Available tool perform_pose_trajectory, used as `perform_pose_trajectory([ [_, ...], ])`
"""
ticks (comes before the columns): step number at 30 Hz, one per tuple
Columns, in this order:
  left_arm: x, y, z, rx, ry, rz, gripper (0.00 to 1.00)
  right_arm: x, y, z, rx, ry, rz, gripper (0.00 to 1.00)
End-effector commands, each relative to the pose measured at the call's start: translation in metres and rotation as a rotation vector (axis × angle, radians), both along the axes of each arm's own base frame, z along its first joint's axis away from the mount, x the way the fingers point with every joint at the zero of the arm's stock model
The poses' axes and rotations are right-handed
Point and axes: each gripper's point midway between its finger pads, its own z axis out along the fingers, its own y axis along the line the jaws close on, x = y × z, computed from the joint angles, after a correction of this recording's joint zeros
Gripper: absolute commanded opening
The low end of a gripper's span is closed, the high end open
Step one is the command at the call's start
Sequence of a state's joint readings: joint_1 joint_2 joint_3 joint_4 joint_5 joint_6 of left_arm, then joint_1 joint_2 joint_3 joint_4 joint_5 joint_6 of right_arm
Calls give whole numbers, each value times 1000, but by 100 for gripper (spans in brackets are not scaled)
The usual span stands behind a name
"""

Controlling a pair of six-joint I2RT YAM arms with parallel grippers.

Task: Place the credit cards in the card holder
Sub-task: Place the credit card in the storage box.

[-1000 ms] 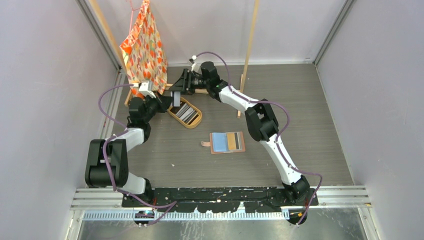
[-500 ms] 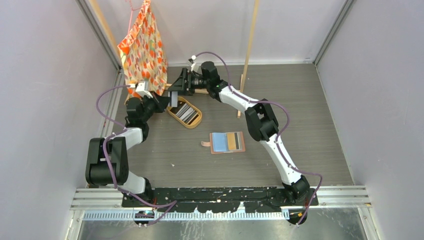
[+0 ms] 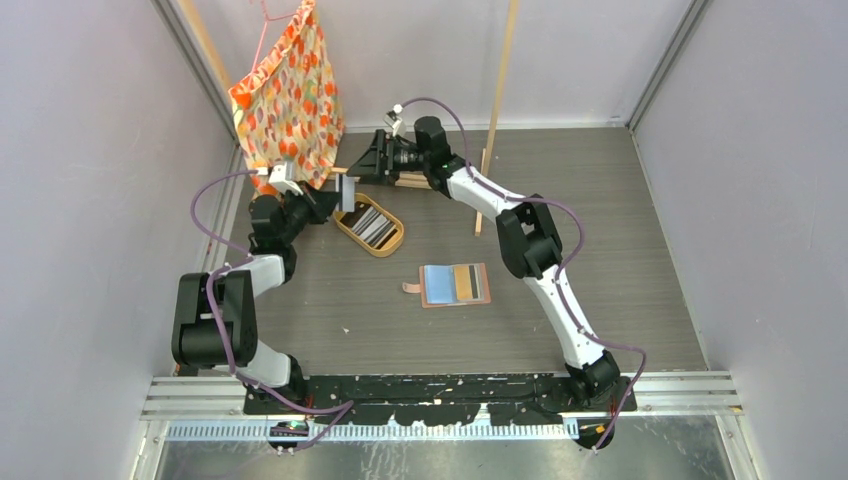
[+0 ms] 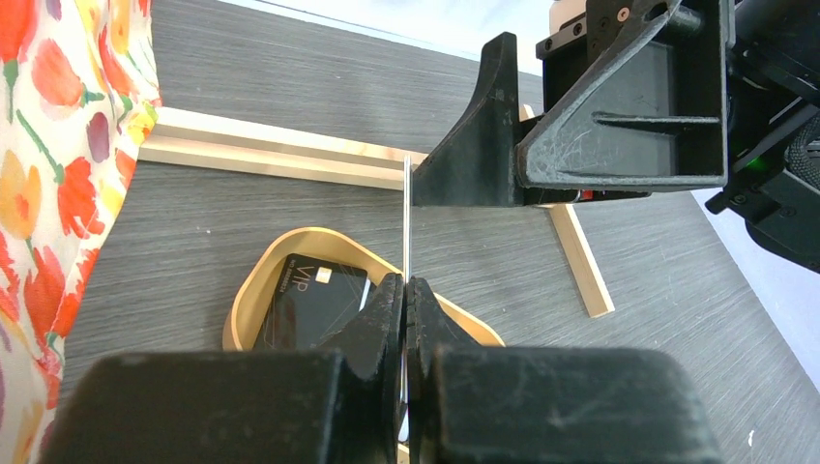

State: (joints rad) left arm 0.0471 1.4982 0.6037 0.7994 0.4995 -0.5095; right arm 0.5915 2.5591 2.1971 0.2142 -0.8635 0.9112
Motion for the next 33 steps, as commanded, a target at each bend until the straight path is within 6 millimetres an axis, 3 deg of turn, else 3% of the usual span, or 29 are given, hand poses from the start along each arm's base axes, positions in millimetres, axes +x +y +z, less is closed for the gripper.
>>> perform_pose_trajectory([
  [1,5,0,22,-2,-87,-17,1,-5,-1,47,72,-120,36,83],
  [12,4,-4,24,-4,-101,-50,0,-1,1,42,40,-124,11,83],
  [33,6,-5,23,-22,-100,-71,0,-11,1,60,99,-156,62,73],
])
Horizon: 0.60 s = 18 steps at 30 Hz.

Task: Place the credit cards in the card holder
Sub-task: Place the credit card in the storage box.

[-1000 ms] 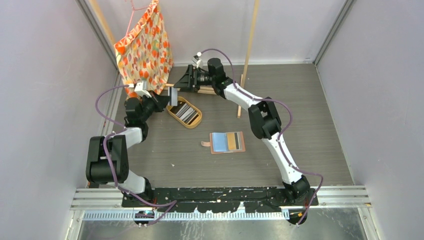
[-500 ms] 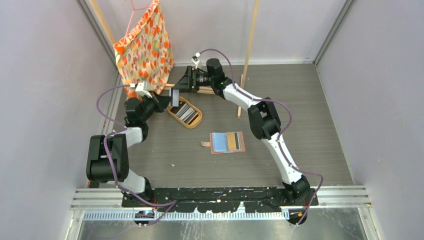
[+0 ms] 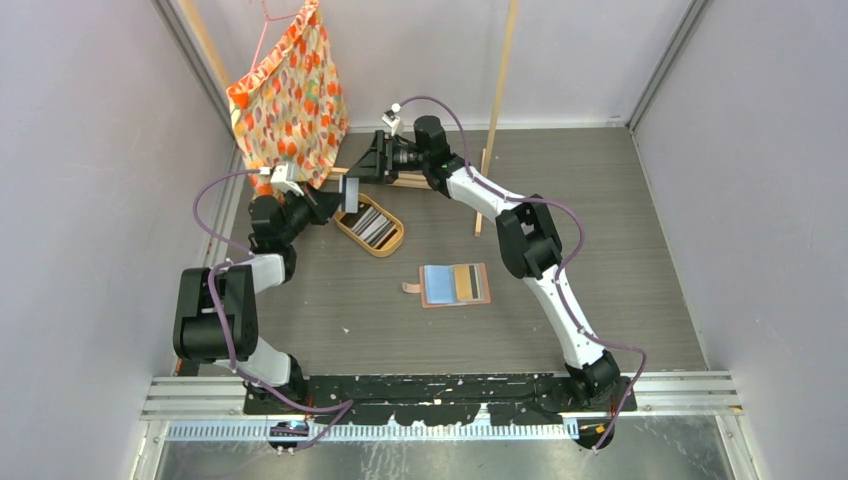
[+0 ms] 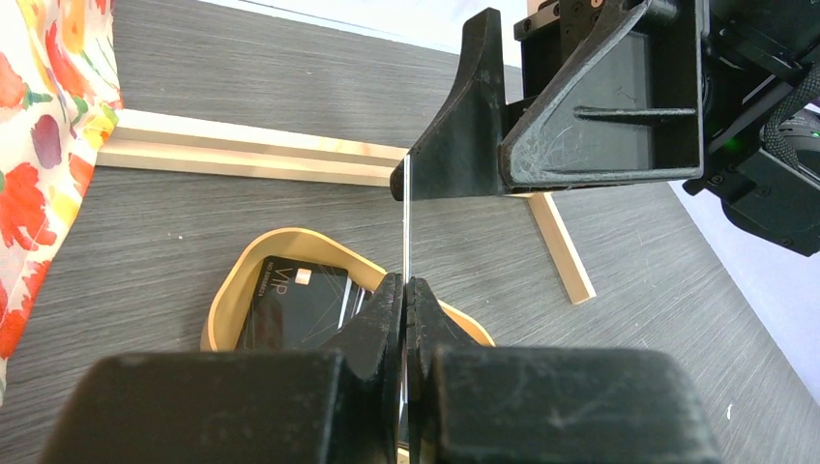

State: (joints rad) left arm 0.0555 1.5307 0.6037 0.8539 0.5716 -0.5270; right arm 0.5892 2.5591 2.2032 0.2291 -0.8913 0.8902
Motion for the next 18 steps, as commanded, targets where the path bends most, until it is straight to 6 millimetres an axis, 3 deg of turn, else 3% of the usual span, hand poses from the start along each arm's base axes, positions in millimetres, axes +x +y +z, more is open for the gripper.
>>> perform_pose_trajectory([
  [1,8,3,24,-5,-86,-7,0,-10,3,57,89,-120,41,73],
  [18,14,10,17,-10,-39,36,0,-10,2,52,57,-116,28,71],
])
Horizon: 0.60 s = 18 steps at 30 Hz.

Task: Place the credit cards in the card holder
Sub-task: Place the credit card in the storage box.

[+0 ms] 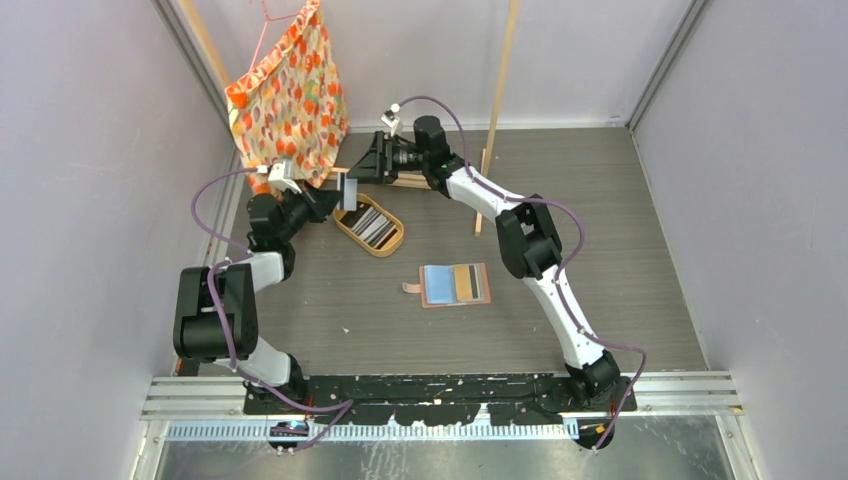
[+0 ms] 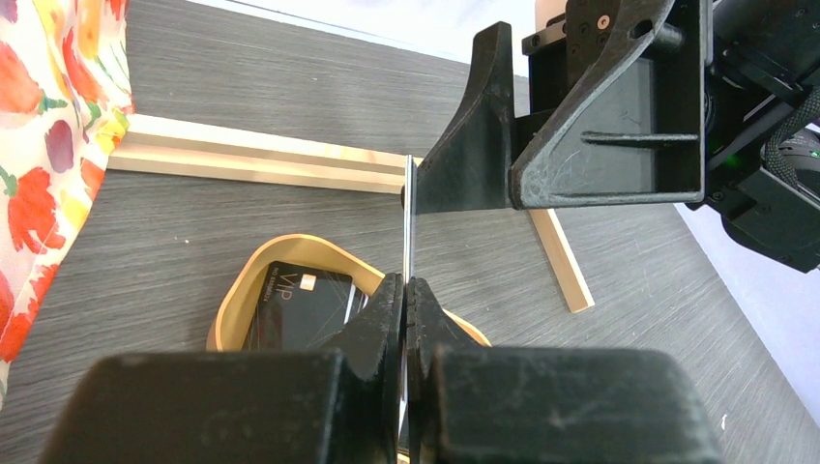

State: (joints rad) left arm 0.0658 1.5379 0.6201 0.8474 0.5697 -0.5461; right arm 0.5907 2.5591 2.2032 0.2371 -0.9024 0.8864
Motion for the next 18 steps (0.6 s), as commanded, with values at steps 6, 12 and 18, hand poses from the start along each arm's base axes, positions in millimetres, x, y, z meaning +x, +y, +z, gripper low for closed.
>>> perform_pose_trajectory([
  [6,10,7,14,7,-39,27,0,-8,1,54,51,-111,15,71],
  [12,11,6,13,8,-33,21,0,-11,0,61,65,-123,31,70],
  [18,11,5,13,6,-33,11,0,-14,1,66,81,-126,45,70],
])
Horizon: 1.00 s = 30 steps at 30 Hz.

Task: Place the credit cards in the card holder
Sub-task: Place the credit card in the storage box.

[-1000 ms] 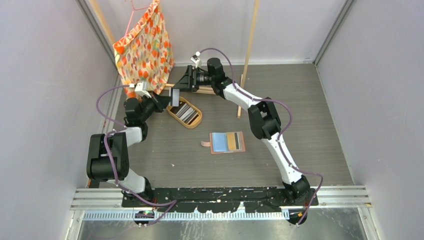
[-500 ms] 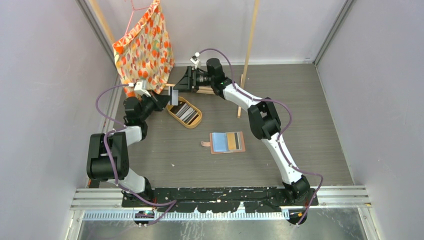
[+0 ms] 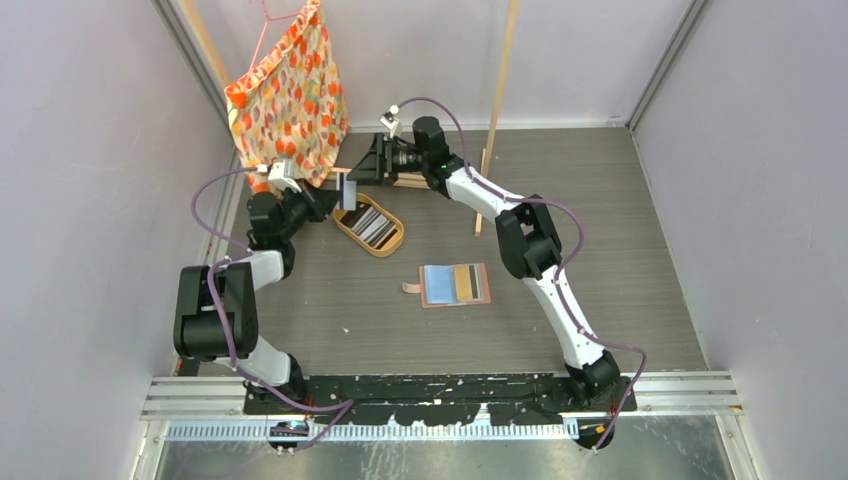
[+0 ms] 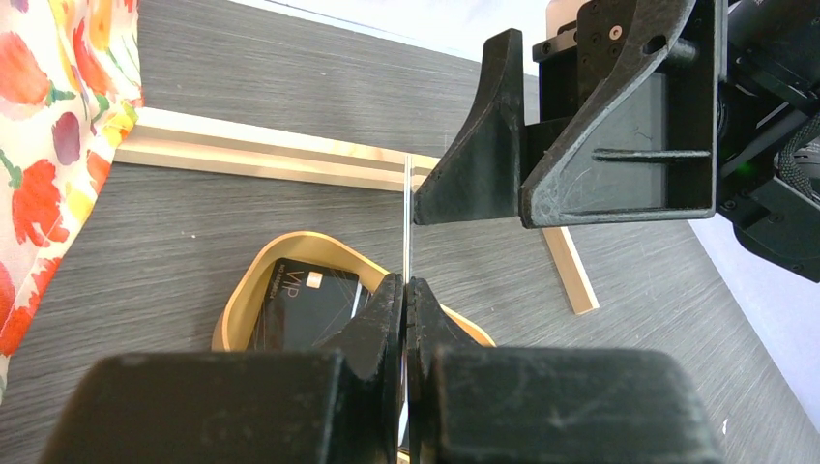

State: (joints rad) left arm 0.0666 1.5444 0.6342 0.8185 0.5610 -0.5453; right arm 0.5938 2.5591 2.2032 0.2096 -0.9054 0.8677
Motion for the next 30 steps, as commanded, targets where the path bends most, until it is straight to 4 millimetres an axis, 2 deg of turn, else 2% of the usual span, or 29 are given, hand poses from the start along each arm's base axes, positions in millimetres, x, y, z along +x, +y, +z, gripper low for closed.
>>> perform_pose_trajectory([
  [1,9,3,16,6,-55,-1,0,-11,0,70,97,-129,38,70],
  [9,7,0,19,3,-71,-22,0,-1,-1,54,24,-120,-12,71],
  [16,7,-2,20,2,-78,-35,0,-2,0,56,33,-122,-8,71],
  [20,7,-2,20,2,-79,-35,0,3,-2,47,-15,-127,-33,72],
  [30,8,-4,20,1,-77,-48,0,-12,6,62,48,-134,26,70],
])
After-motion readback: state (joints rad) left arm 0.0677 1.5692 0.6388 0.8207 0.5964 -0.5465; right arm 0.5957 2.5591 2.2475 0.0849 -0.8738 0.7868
